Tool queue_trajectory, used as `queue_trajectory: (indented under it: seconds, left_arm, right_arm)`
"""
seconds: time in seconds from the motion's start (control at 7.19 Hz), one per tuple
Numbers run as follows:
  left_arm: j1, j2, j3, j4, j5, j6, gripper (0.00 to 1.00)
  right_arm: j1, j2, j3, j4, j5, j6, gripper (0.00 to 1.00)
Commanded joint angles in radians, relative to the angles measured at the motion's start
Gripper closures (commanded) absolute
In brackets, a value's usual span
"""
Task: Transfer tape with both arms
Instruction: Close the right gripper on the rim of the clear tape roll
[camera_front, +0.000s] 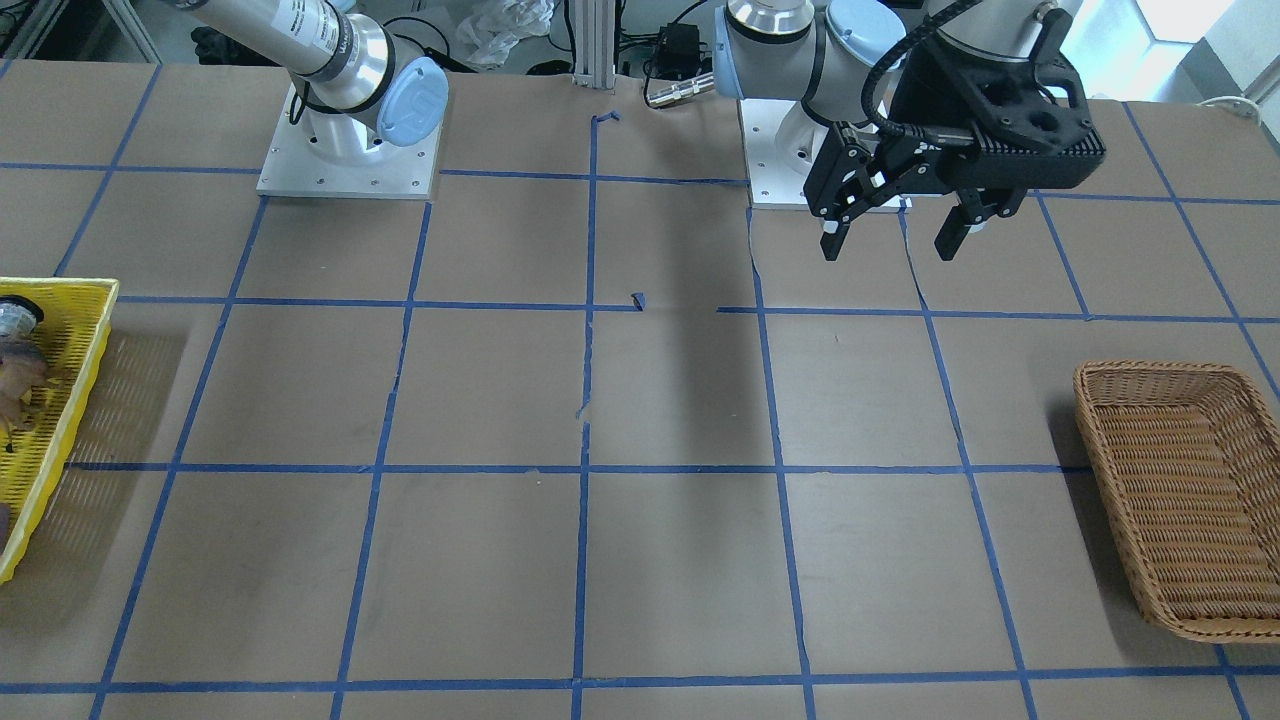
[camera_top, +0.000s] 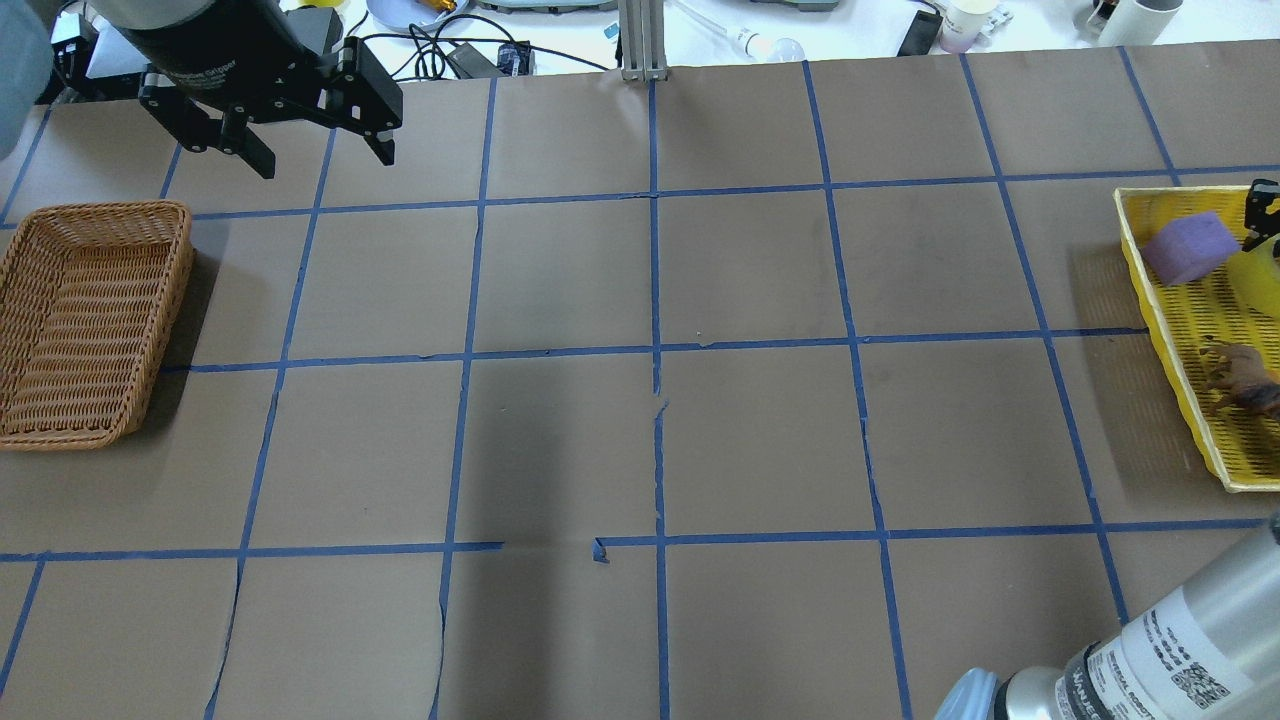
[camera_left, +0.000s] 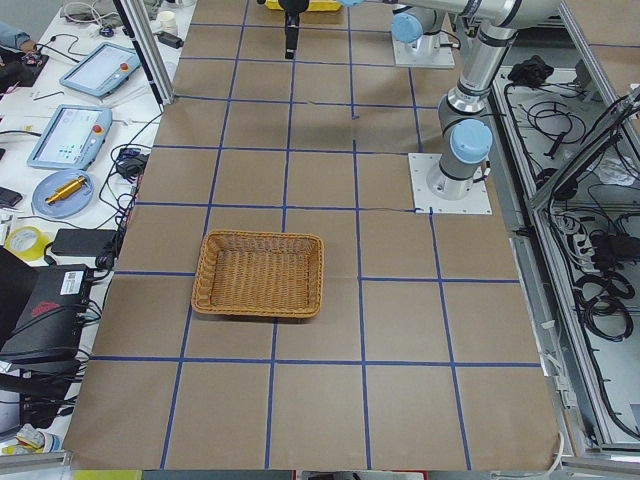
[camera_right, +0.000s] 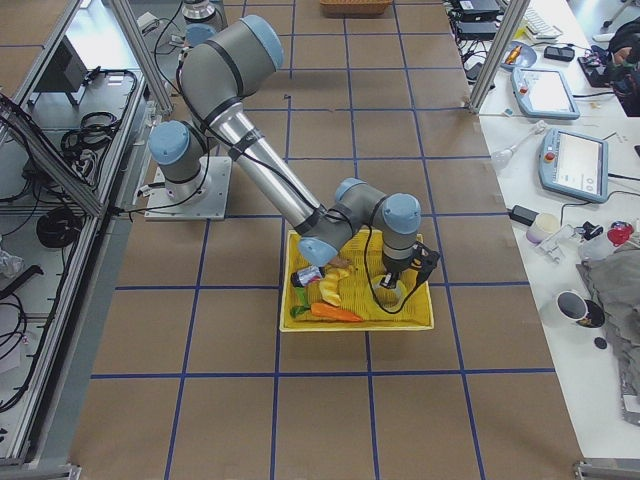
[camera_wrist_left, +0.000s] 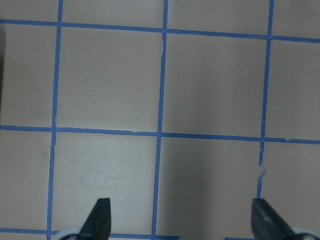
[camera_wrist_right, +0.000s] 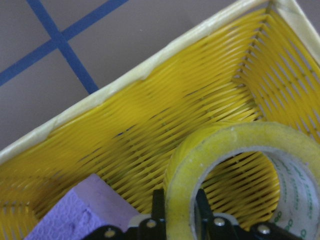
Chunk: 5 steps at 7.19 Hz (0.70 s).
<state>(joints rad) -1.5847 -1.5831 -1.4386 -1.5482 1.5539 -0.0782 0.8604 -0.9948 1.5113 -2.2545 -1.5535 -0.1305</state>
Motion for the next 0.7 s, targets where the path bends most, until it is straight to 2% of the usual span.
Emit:
queue_trajectory:
  seconds: [0.0,0.28,0.56]
  left_arm:
    - [0.000,0.000,0.000,0.000,-0.002,0.000,0.00]
    - [0.000,0.002,0.000,-0.001,0.000,0.000,0.00]
    - [0.000,0.002,0.000,0.000,-0.002,0.000,0.00]
  right_arm:
    - [0.008,-0.095,-0.002,0.118,-0.010,0.000,1.00]
    - [0.070,-0.203,-0.002,0.234,-0.031,0.015,1.00]
    - [0.307,-0.228,0.000,0.288,-0.118,0.237,1.00]
